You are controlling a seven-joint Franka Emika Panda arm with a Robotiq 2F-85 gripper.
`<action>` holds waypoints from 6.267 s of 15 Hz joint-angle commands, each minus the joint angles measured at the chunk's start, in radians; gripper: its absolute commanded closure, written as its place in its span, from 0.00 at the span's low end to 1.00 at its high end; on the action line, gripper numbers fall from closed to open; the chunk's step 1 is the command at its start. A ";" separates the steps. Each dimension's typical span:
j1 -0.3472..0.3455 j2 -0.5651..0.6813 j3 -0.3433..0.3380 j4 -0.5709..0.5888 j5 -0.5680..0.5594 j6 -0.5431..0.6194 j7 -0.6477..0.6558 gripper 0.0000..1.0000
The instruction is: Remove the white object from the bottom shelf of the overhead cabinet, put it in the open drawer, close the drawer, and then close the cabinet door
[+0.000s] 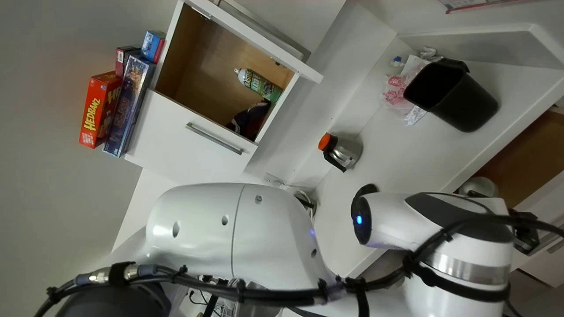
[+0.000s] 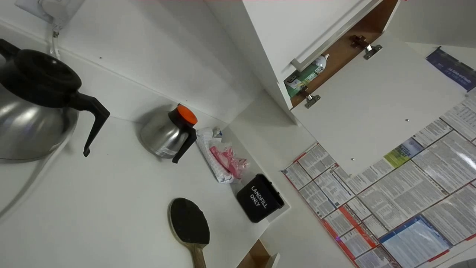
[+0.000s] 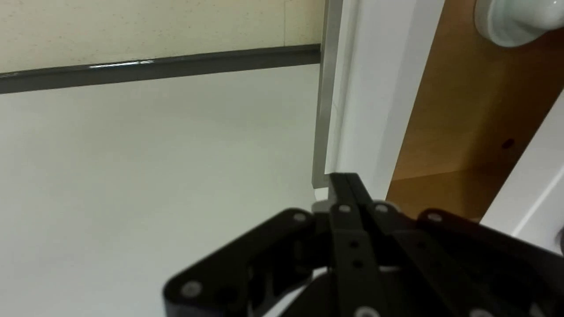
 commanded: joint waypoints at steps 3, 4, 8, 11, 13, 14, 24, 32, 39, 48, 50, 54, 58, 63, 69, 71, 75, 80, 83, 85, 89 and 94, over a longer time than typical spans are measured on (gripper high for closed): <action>-0.226 0.215 0.229 0.092 -0.062 0.037 -0.063 1.00; -0.222 0.263 0.230 0.119 -0.079 0.055 -0.055 1.00; -0.203 0.373 0.235 0.185 -0.101 0.051 -0.016 1.00; -0.173 0.420 0.229 0.261 -0.056 0.050 -0.012 1.00; -0.177 0.425 0.250 0.309 -0.030 0.036 -0.034 1.00; -0.174 0.432 0.259 0.336 -0.019 0.029 -0.041 1.00; 0.017 0.455 0.197 0.509 -0.021 0.049 0.000 1.00; 0.190 0.229 0.070 0.289 -0.056 -0.057 0.029 1.00; 0.377 -0.036 -0.033 0.009 -0.116 -0.228 -0.013 1.00; 0.628 -0.293 -0.120 -0.270 -0.057 -0.611 -0.179 1.00; 0.662 -0.370 -0.118 -0.323 -0.041 -0.709 -0.231 1.00; 0.693 -0.504 -0.104 -0.377 -0.007 -0.799 -0.375 1.00; 0.682 -0.597 -0.071 -0.370 -0.026 -0.702 -0.546 1.00; 0.674 -0.592 -0.088 -0.342 0.160 -0.392 -0.840 1.00; 0.635 -0.513 0.026 -0.442 0.723 -0.319 -1.294 1.00; 0.644 -0.496 0.070 -0.475 0.907 -0.338 -1.428 1.00; 0.607 -0.506 0.220 -0.494 1.277 -0.405 -1.711 1.00; 0.566 -0.518 0.362 -0.406 1.691 -0.566 -2.061 1.00; 0.632 -0.526 0.276 -0.345 1.707 -0.655 -2.096 1.00; 0.639 -0.526 0.247 -0.323 1.673 -0.682 -2.079 1.00; 0.650 -0.510 0.220 -0.325 1.672 -0.653 -2.072 0.99; 0.657 -0.507 0.219 -0.325 1.672 -0.653 -2.072 0.99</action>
